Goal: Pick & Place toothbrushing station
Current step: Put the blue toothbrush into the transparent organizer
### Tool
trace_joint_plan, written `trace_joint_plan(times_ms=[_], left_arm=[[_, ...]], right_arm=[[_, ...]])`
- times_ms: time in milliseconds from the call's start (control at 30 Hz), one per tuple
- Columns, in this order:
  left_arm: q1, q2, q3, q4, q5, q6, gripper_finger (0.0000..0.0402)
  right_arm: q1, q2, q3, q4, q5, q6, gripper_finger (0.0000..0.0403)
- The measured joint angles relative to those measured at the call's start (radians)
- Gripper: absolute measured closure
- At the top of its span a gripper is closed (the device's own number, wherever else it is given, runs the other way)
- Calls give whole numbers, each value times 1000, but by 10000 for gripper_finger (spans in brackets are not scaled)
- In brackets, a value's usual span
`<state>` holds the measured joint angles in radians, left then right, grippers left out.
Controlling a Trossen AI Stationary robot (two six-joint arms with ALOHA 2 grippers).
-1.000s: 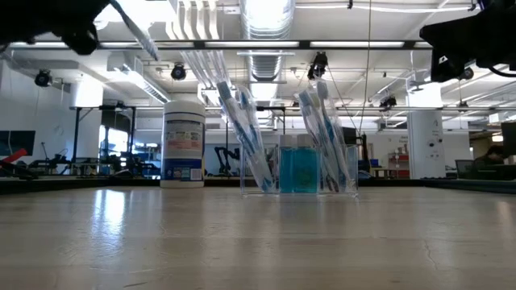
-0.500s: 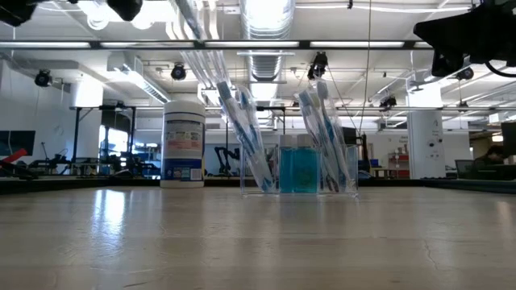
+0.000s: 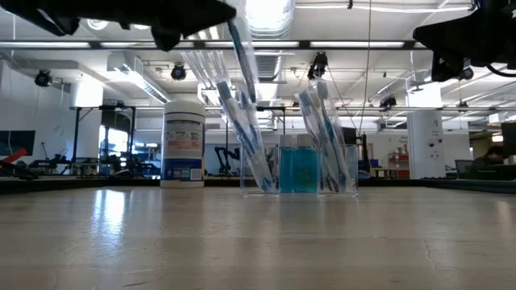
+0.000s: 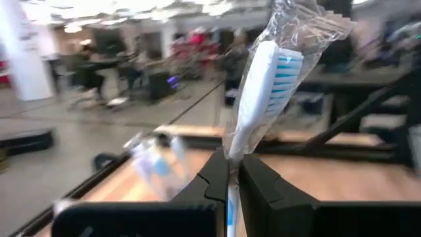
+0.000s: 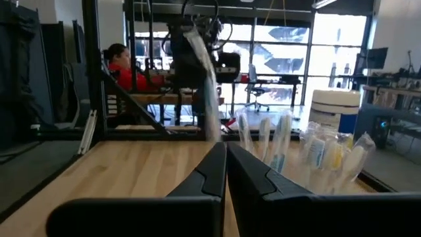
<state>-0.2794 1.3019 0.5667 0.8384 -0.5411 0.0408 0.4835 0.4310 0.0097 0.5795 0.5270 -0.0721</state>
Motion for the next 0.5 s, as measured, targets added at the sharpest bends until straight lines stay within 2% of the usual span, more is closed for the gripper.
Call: trace_joint_plan(times_ms=[267,500], left_arm=[[57,192,111,15,-168,27,385],[121,299,147,9,-178,-32,383]], right_arm=[[0,17,0,4,0,24,394],[0,17,0,3,0,40,394]])
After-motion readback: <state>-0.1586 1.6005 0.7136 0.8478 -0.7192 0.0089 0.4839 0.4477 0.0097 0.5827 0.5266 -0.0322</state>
